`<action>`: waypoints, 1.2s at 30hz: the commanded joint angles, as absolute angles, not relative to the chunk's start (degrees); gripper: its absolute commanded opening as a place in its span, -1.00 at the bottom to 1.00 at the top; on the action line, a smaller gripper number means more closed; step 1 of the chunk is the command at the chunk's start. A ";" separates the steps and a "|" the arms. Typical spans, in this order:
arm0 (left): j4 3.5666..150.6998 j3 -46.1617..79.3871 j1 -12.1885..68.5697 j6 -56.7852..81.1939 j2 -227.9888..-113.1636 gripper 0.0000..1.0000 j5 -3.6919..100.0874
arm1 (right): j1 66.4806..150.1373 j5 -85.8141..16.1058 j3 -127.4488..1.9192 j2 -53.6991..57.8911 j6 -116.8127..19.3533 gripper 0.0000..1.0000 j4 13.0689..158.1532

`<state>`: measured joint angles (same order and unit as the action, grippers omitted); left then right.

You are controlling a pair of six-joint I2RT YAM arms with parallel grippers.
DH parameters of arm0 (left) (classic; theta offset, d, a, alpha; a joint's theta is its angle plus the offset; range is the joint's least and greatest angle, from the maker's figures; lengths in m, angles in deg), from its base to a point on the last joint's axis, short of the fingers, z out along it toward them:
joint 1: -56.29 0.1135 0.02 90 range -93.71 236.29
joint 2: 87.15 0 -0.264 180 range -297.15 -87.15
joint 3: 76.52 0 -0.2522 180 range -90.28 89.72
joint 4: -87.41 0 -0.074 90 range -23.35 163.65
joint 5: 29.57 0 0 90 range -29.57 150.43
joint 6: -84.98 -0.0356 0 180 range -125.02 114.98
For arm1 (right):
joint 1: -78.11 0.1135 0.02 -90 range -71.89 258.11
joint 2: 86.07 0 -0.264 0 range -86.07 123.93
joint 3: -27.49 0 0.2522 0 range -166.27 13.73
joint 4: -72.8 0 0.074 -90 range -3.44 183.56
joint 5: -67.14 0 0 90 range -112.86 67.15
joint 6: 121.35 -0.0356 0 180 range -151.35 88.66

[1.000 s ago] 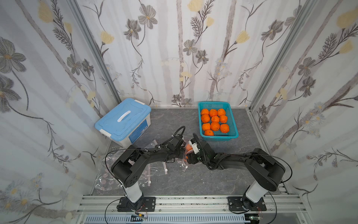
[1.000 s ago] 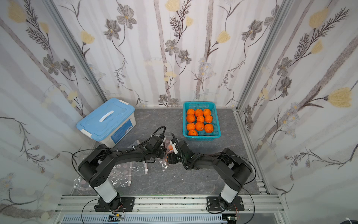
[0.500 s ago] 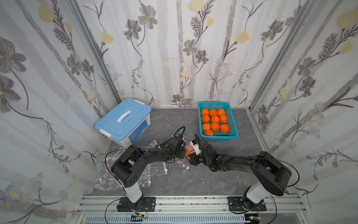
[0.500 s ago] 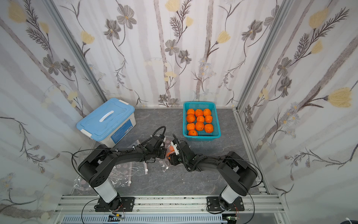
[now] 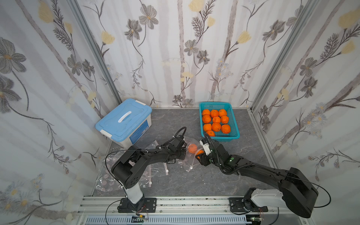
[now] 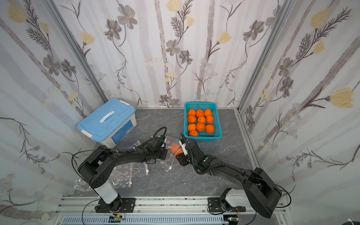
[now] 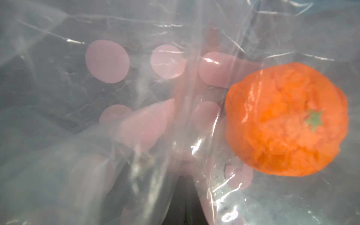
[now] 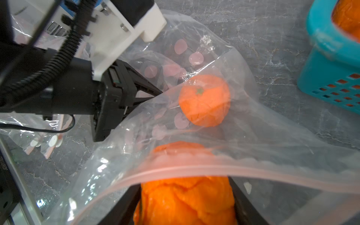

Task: Open the zip-top bag and take out the orange
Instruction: Pick up the orange from the zipper food storage bag, then place the orange in the basket.

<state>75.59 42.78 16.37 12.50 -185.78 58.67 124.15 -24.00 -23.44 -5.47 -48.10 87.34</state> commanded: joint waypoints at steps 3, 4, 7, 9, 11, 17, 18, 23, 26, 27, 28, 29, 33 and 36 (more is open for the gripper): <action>75.22 42.63 16.39 11.68 -185.49 -1.00 58.93 | 122.93 -23.11 -25.29 -10.88 -45.07 0.10 92.19; 75.23 42.68 16.39 11.68 -185.49 -1.00 58.93 | 122.92 -21.64 -26.16 -11.87 -45.40 0.09 93.26; 75.26 42.52 16.38 11.77 -185.41 -1.00 58.85 | 118.20 -20.55 -27.62 -15.48 -46.06 0.05 94.29; 75.32 42.52 16.39 11.86 -185.49 -1.00 58.67 | 114.38 -21.09 -27.63 -17.88 -46.81 0.05 93.56; 75.32 42.52 16.30 11.82 -185.34 -1.00 58.67 | 109.46 -21.43 -27.45 -19.23 -48.34 0.06 92.33; 75.32 42.43 16.29 11.77 -185.42 -1.00 58.85 | 99.83 -20.96 -32.59 -13.90 -51.78 0.05 93.11; 75.27 42.43 16.31 11.73 -185.47 -1.00 58.78 | 99.08 -20.95 -33.87 -12.37 -51.89 0.05 93.55; 75.10 42.45 16.25 11.51 -185.45 -1.00 59.02 | 95.28 -21.73 -40.93 -1.87 -52.82 0.06 95.97; 75.06 42.43 16.29 11.51 -185.39 -1.00 59.06 | 94.12 -21.71 -44.81 4.50 -52.97 0.07 97.88; 75.06 42.43 16.28 11.51 -185.43 -1.00 59.11 | 93.95 -21.79 -45.70 6.50 -53.05 0.07 98.26; 75.13 42.56 16.29 11.43 -185.50 -1.00 59.11 | 93.70 -21.96 -46.35 8.54 -53.05 0.09 98.36; 75.08 42.58 16.29 11.50 -185.43 -1.00 59.19 | 93.75 -21.97 -46.82 10.05 -53.04 0.10 98.56; 74.97 42.43 16.29 11.42 -185.35 -1.00 59.44 | 93.60 -21.47 -48.88 14.82 -52.97 0.14 99.32; 74.88 42.39 16.27 11.34 -185.47 -1.00 59.28 | 93.64 -19.90 -49.81 17.11 -52.80 0.14 100.03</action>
